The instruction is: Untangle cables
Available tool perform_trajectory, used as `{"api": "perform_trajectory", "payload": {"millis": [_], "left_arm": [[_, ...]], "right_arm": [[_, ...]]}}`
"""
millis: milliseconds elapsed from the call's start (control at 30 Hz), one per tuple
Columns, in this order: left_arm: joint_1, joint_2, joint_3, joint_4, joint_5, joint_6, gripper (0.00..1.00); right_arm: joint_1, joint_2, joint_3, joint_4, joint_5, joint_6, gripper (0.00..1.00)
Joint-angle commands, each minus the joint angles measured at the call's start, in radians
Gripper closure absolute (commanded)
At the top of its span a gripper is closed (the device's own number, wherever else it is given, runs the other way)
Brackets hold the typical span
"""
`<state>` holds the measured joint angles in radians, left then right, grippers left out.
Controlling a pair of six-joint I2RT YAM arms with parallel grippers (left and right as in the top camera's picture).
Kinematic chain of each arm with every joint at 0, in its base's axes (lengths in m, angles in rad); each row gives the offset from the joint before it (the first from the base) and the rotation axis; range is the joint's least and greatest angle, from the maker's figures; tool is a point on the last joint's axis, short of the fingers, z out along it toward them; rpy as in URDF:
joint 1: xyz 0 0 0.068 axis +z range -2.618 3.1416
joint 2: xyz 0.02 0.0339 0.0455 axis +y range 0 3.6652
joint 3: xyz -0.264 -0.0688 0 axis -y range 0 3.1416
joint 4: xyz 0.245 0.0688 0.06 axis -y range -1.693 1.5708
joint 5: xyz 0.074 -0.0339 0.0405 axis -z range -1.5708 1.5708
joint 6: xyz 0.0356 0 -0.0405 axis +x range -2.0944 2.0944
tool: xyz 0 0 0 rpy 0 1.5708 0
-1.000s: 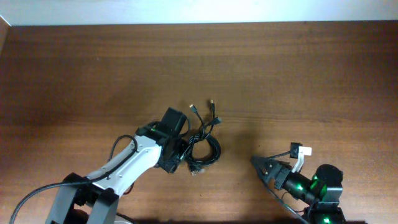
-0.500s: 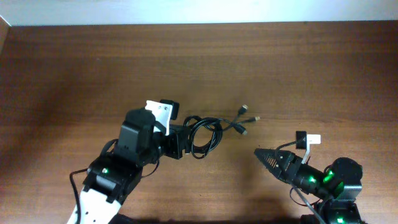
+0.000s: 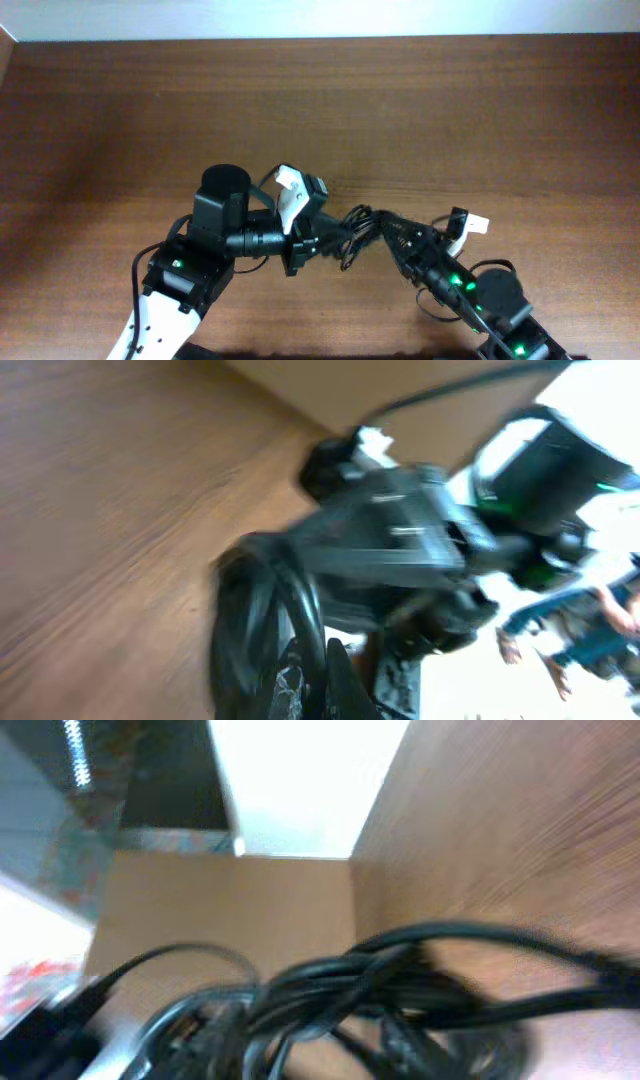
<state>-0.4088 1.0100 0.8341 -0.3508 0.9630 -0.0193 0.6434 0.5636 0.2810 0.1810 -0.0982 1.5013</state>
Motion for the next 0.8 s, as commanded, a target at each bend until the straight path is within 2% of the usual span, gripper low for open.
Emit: {"api": "perform_trajectory", "payload": {"millis": [0, 67, 133, 167, 200, 233, 333, 400, 467, 567, 600, 667, 700, 733, 767], "left_arm": [[-0.003, -0.004, 0.021, 0.01, 0.219, 0.078, 1.0], [-0.003, -0.004, 0.021, 0.029, 0.219, 0.078, 1.0], [-0.001, -0.004, 0.021, 0.048, 0.153, 0.077, 1.0], [-0.001, -0.004, 0.021, 0.078, 0.147, 0.077, 1.0], [-0.001, -0.004, 0.021, 0.102, 0.147, 0.077, 1.0], [-0.001, -0.004, 0.021, 0.111, 0.147, 0.078, 1.0], [-0.001, -0.004, 0.021, 0.111, 0.148, 0.077, 1.0], [-0.001, -0.004, 0.021, 0.113, 0.162, 0.077, 1.0], [-0.001, -0.004, 0.021, 0.118, 0.235, 0.077, 1.0], [-0.001, -0.004, 0.021, 0.119, 0.317, 0.077, 1.0], [-0.001, -0.004, 0.021, 0.142, 0.316, 0.077, 1.0], [0.01, -0.004, 0.021, 0.284, 0.311, 0.015, 1.0], [0.033, -0.004, 0.021, 0.336, 0.285, -0.021, 1.0], [0.059, -0.004, 0.021, 0.341, 0.237, -0.03, 1.0], [0.092, -0.003, 0.021, 0.296, 0.122, -0.03, 1.0]], "right_arm": [[0.005, 0.119, 0.013, 0.095, 0.041, 0.003, 0.96], [0.005, 0.172, 0.013, 0.126, -0.04, -0.009, 0.96], [0.005, 0.192, 0.013, 0.15, -0.13, -0.134, 0.96], [0.005, 0.192, 0.013, 0.161, -0.17, -0.144, 0.93], [0.005, 0.192, 0.013, 0.202, -0.211, -0.144, 0.83], [0.005, 0.192, 0.013, 0.271, -0.259, -0.144, 0.68], [0.005, 0.192, 0.013, 0.434, -0.314, -0.132, 0.58], [0.005, 0.204, 0.013, 0.428, -0.289, -0.132, 0.58], [0.004, 0.238, 0.013, 0.43, -0.223, -0.091, 0.5], [0.003, 0.274, 0.013, 0.43, -0.093, -0.123, 0.89], [0.003, 0.297, 0.013, 0.377, -0.072, -0.126, 0.96], [0.003, 0.349, 0.013, 0.154, -0.074, -0.138, 0.96], [0.003, 0.361, 0.013, 0.119, -0.084, -0.183, 0.96], [0.003, 0.366, 0.013, 0.099, -0.119, -0.266, 0.96], [0.003, 0.365, 0.013, 0.097, -0.158, -0.331, 0.96]]}}
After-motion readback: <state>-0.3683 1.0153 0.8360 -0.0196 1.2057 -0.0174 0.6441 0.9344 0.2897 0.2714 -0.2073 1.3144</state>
